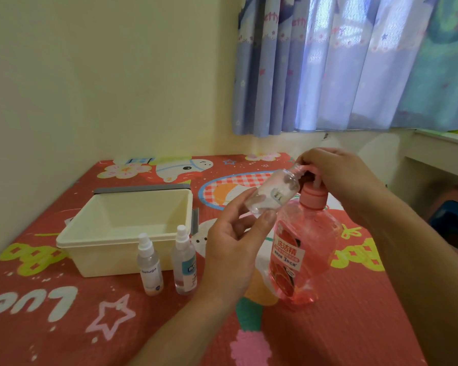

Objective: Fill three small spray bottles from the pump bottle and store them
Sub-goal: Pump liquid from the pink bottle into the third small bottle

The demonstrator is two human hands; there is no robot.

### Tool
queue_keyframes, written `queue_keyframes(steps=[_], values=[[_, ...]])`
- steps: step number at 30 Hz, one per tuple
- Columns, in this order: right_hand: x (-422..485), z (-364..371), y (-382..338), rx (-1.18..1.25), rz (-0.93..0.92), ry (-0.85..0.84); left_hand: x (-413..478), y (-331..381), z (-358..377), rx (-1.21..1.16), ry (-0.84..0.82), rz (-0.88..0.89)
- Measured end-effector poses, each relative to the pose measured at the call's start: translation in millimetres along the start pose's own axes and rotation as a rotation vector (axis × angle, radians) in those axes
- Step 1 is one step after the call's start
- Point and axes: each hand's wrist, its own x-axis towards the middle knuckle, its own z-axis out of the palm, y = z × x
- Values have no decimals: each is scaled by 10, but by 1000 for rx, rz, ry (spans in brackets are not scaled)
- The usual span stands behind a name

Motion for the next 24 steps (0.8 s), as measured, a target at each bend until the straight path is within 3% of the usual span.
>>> queue_keyframes(steps=[24], values=[[6, 25, 45, -5, -16, 4, -8, -19, 3, 16, -5, 0]])
